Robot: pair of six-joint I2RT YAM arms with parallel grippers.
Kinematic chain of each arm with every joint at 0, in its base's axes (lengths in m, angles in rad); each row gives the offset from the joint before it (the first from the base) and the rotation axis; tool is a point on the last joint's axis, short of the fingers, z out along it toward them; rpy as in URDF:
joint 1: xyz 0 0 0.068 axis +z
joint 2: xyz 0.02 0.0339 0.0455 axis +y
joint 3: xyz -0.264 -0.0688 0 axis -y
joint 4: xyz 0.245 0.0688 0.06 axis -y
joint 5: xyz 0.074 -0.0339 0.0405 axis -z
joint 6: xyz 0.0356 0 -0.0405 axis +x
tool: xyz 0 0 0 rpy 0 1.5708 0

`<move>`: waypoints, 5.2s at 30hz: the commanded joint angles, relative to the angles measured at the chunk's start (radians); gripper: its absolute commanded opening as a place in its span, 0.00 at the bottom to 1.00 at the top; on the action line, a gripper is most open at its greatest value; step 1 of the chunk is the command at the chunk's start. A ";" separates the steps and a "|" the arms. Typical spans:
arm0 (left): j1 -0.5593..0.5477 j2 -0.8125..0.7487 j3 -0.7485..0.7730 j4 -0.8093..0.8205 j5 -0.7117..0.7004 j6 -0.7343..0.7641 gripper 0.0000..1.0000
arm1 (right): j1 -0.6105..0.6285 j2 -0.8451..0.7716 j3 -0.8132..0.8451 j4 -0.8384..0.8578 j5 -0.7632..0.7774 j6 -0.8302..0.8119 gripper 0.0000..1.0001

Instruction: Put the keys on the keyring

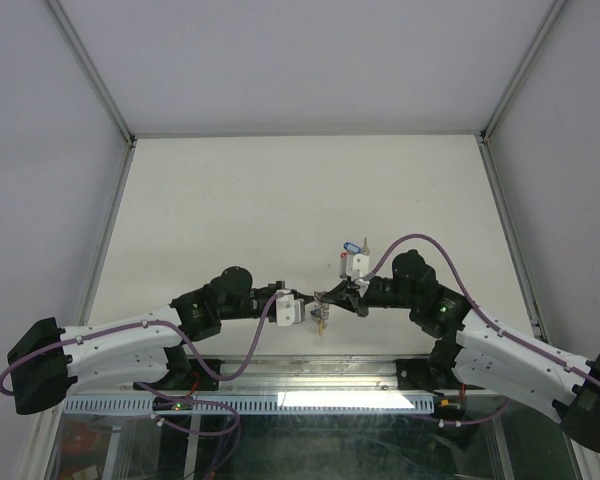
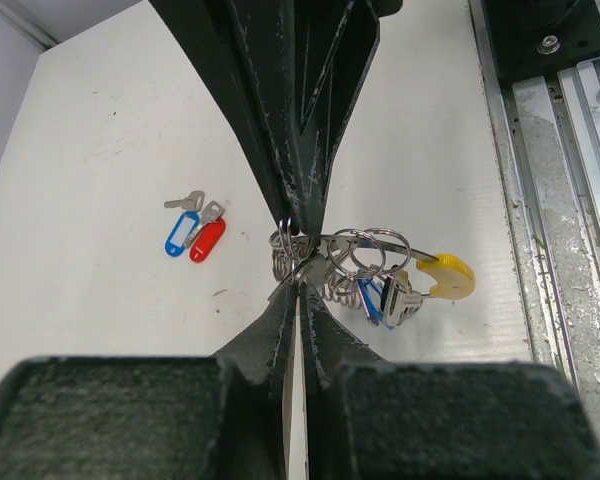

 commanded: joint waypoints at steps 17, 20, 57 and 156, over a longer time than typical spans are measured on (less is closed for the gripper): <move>-0.006 0.028 0.045 0.049 0.021 -0.011 0.00 | 0.001 -0.048 -0.157 0.495 0.055 0.209 0.00; -0.006 0.032 0.043 0.057 0.026 -0.018 0.00 | 0.000 -0.038 -0.179 0.556 0.068 0.232 0.00; -0.006 -0.037 -0.060 0.280 0.021 -0.184 0.23 | 0.001 -0.105 -0.263 0.688 0.034 0.267 0.00; -0.040 0.315 0.740 -0.996 -0.239 0.312 0.00 | 0.025 0.230 -0.133 0.768 0.050 0.188 0.31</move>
